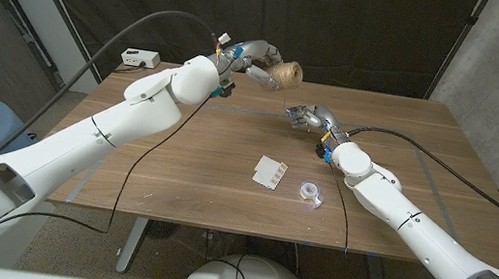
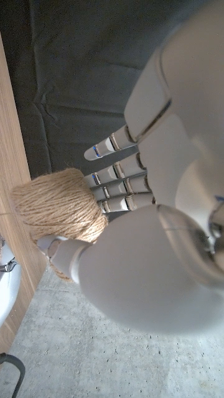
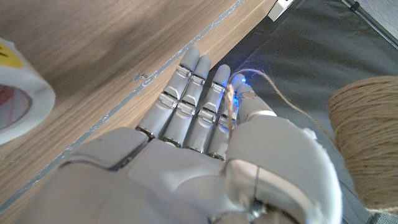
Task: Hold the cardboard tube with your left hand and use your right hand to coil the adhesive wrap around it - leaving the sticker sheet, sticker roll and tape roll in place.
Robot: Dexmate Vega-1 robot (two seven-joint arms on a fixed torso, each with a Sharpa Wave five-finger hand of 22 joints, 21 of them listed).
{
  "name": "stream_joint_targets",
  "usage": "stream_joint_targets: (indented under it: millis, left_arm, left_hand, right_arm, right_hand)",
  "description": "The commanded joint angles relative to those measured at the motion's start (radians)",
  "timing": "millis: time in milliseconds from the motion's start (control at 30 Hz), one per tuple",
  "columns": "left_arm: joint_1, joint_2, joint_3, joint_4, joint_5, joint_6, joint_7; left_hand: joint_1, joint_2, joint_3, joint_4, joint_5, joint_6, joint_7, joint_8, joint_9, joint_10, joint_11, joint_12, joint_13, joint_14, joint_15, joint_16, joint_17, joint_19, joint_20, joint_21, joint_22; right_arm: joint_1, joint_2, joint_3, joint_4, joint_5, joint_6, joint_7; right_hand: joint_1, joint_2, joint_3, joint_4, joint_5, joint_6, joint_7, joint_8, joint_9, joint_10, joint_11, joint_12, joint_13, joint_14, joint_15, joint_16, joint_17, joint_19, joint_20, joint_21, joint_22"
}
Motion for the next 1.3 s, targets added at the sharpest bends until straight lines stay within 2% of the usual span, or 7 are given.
stream_joint_targets:
  millis: [33, 767, 1300]
  left_arm:
    - [-0.022, -0.012, 0.023, 0.012, 0.005, 0.021, -0.007]
    - [-0.040, -0.027, 0.037, 0.042, 0.006, 0.028, 0.010]
    - [-0.066, -0.043, 0.049, 0.083, 0.010, 0.027, 0.019]
  left_hand:
    - [0.022, 0.131, 0.018, 0.013, 0.010, 0.104, -0.028, 0.053, 0.085, 0.035, -0.027, 0.006, 0.102, -0.001, 0.004, 0.005, 0.004, -0.004, 0.001, 0.004, 0.001]
    - [0.023, 0.131, 0.018, 0.011, 0.012, 0.105, -0.025, 0.050, 0.084, 0.036, -0.025, 0.007, 0.103, 0.002, 0.004, 0.007, 0.006, -0.004, 0.002, 0.005, 0.001]
    - [0.022, 0.131, 0.017, 0.011, 0.014, 0.105, -0.024, 0.050, 0.086, 0.037, -0.026, 0.007, 0.103, 0.002, 0.006, 0.009, 0.008, -0.005, 0.002, 0.006, 0.001]
  right_arm:
    - [-0.024, -0.009, -0.006, -0.040, -0.005, 0.002, 0.002]
    - [-0.064, -0.032, -0.018, -0.132, -0.019, -0.006, 0.019]
    - [-0.067, -0.030, -0.037, -0.152, -0.032, -0.004, 0.043]
  right_hand:
    - [0.004, 0.000, 0.004, -0.004, 0.000, 0.008, 0.002, 0.005, 0.006, 0.000, -0.002, 0.001, 0.003, -0.001, -0.111, -0.003, 0.002, -0.006, -0.077, 0.005, 0.001]
    - [0.005, 0.000, 0.004, -0.004, 0.000, 0.009, 0.003, 0.004, 0.006, -0.002, -0.001, 0.000, 0.003, -0.002, -0.110, -0.005, 0.003, -0.009, -0.077, 0.007, 0.001]
    - [0.006, -0.001, 0.003, -0.005, 0.000, 0.011, 0.004, 0.005, 0.006, 0.000, 0.001, 0.001, 0.003, -0.001, -0.110, -0.005, 0.004, -0.009, -0.075, 0.010, 0.000]
